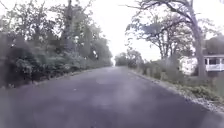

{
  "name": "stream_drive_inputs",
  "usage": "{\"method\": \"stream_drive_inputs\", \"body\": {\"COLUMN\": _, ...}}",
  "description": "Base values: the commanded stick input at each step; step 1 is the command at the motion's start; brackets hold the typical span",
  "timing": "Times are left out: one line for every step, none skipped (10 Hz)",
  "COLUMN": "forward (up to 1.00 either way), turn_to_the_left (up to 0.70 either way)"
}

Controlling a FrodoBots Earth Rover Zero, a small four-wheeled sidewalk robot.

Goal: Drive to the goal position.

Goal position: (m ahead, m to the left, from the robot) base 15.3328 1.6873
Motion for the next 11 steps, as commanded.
{"method": "stream_drive_inputs", "body": {"forward": 1.0, "turn_to_the_left": 0.0}}
{"method": "stream_drive_inputs", "body": {"forward": 1.0, "turn_to_the_left": 0.0}}
{"method": "stream_drive_inputs", "body": {"forward": 1.0, "turn_to_the_left": 0.0}}
{"method": "stream_drive_inputs", "body": {"forward": 1.0, "turn_to_the_left": 0.0}}
{"method": "stream_drive_inputs", "body": {"forward": 1.0, "turn_to_the_left": 0.0}}
{"method": "stream_drive_inputs", "body": {"forward": 1.0, "turn_to_the_left": 0.0}}
{"method": "stream_drive_inputs", "body": {"forward": 1.0, "turn_to_the_left": 0.0}}
{"method": "stream_drive_inputs", "body": {"forward": 1.0, "turn_to_the_left": 0.0}}
{"method": "stream_drive_inputs", "body": {"forward": 1.0, "turn_to_the_left": 0.0}}
{"method": "stream_drive_inputs", "body": {"forward": 1.0, "turn_to_the_left": 0.0}}
{"method": "stream_drive_inputs", "body": {"forward": 1.0, "turn_to_the_left": 0.0}}
